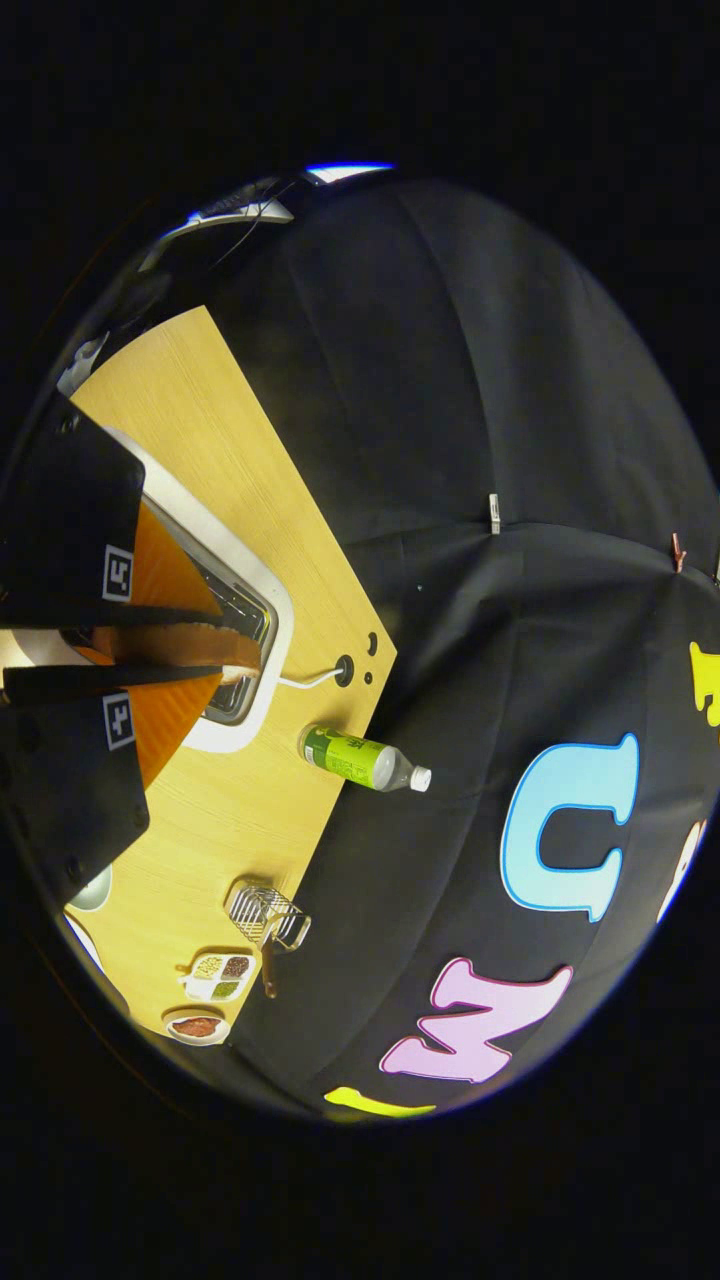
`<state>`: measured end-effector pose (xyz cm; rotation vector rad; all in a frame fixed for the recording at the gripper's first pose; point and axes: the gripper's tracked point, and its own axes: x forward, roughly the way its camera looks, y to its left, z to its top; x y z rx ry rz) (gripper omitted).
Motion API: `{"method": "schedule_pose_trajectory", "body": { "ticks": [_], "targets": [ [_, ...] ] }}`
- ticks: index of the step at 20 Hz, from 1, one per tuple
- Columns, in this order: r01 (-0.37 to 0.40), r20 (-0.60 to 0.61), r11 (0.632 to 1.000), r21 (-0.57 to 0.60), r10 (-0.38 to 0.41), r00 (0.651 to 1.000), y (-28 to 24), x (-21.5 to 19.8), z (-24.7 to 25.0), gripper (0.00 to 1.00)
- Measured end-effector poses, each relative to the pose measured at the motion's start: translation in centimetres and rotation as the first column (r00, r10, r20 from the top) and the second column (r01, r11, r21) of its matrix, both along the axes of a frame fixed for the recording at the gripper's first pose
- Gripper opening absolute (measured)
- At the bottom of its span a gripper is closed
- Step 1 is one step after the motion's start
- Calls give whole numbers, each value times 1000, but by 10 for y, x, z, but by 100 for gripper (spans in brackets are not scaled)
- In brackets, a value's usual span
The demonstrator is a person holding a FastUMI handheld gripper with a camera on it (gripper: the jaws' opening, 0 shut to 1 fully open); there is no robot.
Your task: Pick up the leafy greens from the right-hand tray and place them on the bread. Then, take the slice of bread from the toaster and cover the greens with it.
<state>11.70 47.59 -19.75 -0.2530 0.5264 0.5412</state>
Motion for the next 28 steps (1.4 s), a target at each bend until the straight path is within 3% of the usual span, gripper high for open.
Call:
{"method": "schedule_pose_trajectory", "body": {
  "ticks": [9, 18, 28],
  "targets": [
    [41, 25, 988, 148, -45, 999, -12, -3, 75, 16],
    [116, 73, 979, 167, -130, 989, -87, 12, 112, 13],
    [298, -68, 931, 210, -291, 954, -187, 14, 65, 13]
  ]
}}
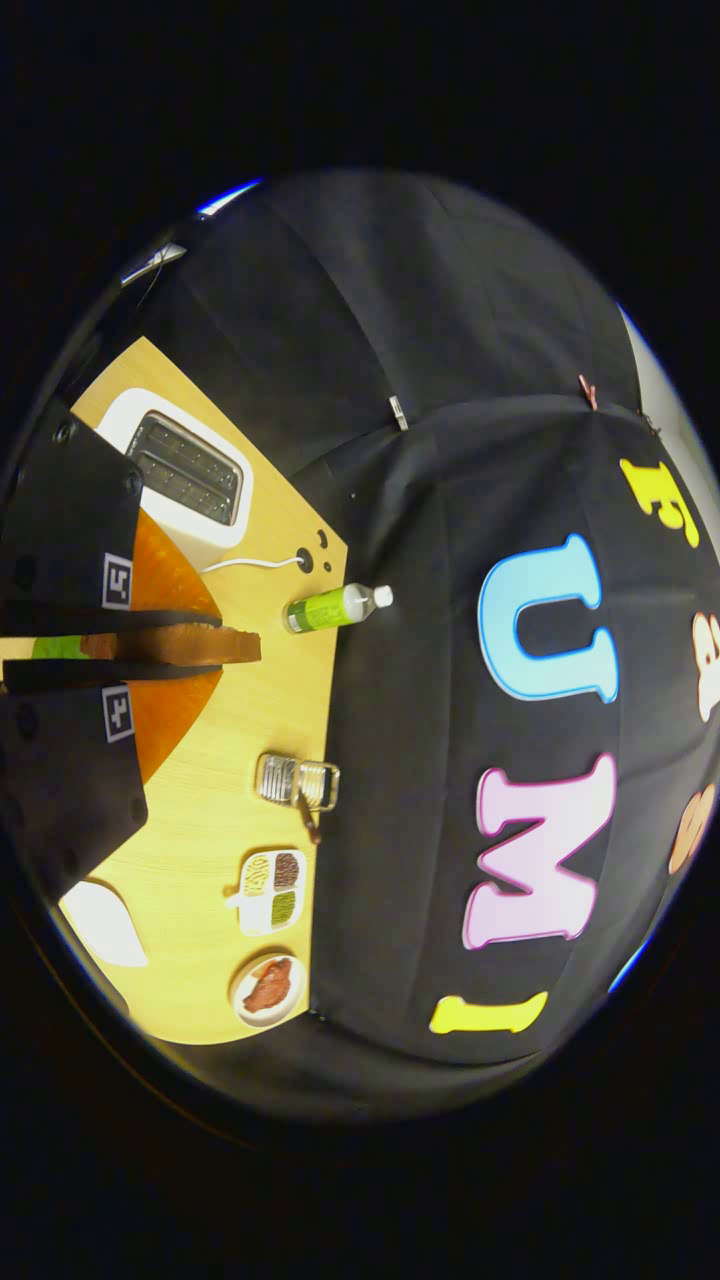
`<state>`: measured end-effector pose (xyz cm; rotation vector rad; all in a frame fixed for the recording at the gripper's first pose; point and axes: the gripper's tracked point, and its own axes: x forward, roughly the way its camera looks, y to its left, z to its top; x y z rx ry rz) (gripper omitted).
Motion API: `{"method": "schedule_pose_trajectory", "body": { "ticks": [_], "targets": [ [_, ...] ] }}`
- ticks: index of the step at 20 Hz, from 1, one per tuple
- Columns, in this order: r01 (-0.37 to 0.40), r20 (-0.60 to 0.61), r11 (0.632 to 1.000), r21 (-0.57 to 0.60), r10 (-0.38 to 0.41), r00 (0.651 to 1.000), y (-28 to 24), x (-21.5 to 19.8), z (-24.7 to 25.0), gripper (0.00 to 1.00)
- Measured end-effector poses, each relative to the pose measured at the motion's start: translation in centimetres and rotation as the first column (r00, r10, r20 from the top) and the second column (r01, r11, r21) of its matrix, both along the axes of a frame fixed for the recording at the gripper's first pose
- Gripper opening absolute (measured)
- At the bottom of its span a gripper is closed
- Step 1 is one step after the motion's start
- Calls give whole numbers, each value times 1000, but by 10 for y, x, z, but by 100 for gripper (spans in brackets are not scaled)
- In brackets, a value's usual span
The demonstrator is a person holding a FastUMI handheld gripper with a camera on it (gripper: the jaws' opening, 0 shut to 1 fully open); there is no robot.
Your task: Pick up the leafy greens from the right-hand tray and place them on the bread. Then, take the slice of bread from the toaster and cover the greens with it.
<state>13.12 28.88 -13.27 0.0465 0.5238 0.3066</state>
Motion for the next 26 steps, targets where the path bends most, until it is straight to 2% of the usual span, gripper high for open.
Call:
{"method": "schedule_pose_trajectory", "body": {
  "ticks": [12, 23, 26],
  "targets": [
    [94, -191, 994, 61, -81, 978, -41, -19, -92, 13],
    [167, -255, 985, 48, -150, 955, -70, -18, -133, 14],
    [171, -257, 985, 10, -163, 953, -79, -23, -141, 20]
  ]
}}
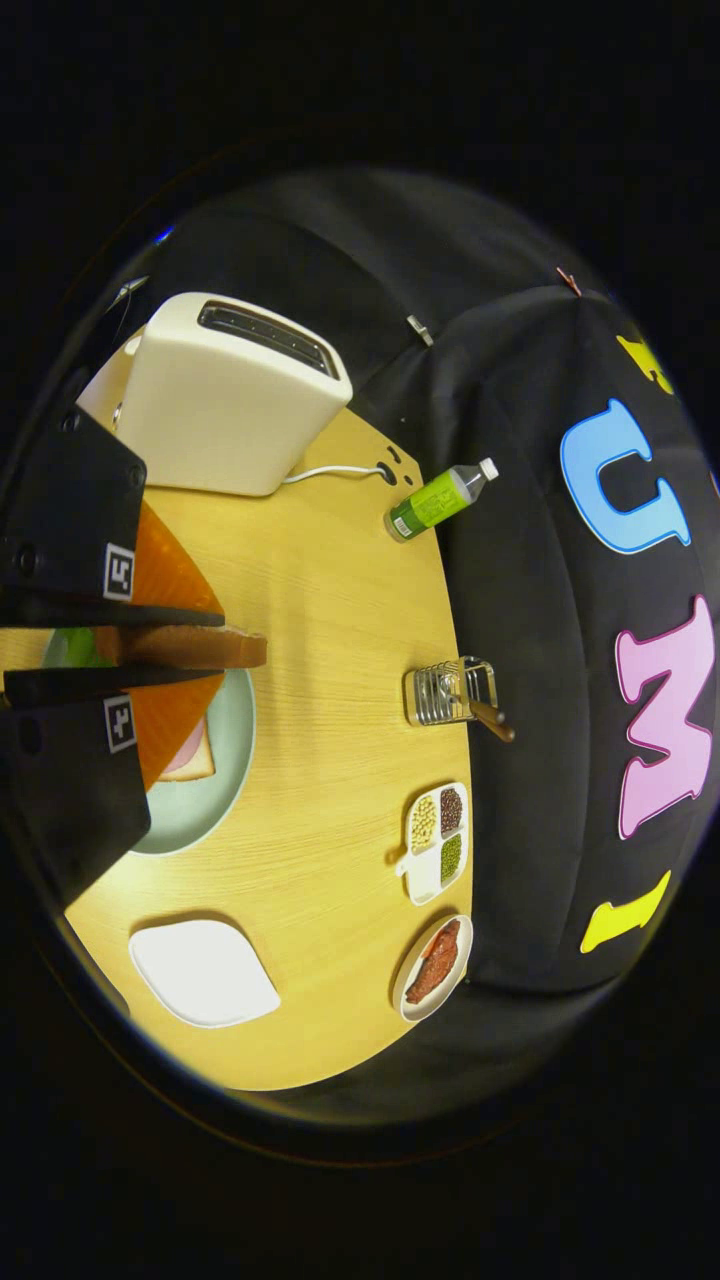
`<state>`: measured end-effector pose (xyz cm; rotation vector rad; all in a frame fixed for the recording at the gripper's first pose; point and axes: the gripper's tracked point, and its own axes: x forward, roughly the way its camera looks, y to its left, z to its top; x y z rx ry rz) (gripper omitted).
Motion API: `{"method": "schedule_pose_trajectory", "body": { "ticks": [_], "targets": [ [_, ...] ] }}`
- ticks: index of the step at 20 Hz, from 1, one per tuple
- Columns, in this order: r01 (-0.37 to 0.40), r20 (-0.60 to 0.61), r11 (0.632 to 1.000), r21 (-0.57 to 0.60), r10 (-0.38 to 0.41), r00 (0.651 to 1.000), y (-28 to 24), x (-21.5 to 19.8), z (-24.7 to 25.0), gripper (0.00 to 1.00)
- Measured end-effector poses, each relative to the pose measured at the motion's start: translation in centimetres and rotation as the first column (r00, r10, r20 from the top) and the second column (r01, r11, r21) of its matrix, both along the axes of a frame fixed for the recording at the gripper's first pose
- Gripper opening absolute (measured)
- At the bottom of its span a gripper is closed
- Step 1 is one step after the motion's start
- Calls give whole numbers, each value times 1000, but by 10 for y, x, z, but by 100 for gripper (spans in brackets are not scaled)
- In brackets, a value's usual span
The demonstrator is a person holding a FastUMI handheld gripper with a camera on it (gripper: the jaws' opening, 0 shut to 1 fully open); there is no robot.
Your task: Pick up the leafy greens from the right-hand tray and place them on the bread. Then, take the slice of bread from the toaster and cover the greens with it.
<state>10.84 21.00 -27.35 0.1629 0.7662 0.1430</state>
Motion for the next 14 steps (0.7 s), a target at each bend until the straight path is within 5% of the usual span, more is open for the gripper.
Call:
{"method": "schedule_pose_trajectory", "body": {
  "ticks": [8, 14],
  "targets": [
    [44, -15, 991, -124, -47, 999, -38, -10, -16, 53],
    [60, 13, 986, -153, -59, 998, -60, -18, 5, 88]
  ]
}}
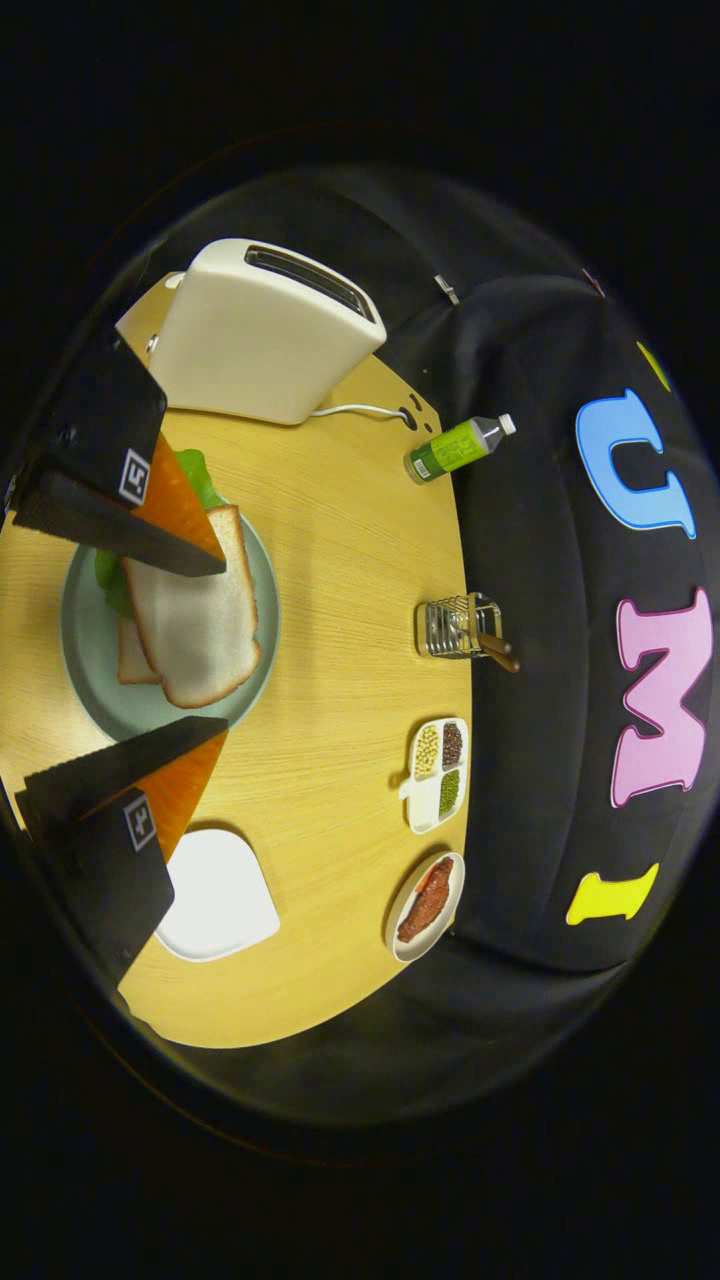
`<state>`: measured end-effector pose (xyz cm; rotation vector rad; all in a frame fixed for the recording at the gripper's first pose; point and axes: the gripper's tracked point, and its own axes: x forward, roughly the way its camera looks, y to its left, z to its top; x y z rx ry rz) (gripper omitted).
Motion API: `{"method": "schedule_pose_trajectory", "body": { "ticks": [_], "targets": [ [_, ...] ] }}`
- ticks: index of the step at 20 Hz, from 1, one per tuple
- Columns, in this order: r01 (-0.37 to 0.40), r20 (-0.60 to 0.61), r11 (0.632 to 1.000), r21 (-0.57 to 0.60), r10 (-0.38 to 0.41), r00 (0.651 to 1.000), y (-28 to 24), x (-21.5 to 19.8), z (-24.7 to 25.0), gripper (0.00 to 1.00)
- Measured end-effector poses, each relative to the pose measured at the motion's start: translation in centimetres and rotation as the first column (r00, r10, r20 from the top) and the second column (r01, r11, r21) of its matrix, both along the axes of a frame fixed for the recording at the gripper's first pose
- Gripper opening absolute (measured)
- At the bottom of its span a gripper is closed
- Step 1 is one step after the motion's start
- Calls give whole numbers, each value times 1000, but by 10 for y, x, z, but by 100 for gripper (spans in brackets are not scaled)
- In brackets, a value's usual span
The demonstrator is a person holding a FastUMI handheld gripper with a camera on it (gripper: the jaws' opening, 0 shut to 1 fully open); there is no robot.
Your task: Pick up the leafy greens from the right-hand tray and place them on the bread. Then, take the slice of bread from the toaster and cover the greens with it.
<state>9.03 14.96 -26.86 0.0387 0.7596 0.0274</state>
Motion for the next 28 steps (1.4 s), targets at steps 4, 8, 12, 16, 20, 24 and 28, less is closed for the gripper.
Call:
{"method": "schedule_pose_trajectory", "body": {
  "ticks": [4, 8, 12, 16, 20, 24, 28],
  "targets": [
    [16, 112, 999, -36, -12, 994, -21, 4, 51, 100],
    [43, 280, 997, -60, -24, 960, -44, 6, 120, 100],
    [47, 420, 993, -107, 2, 907, -71, -1, 180, 100],
    [30, 494, 994, -103, 25, 869, -95, -18, 219, 100],
    [-15, 523, 993, -116, 74, 849, -119, -38, 240, 99],
    [-34, 527, 998, -59, 60, 848, -139, -63, 242, 98],
    [-53, 489, 997, -58, 75, 869, -155, -75, 218, 98]
  ]
}}
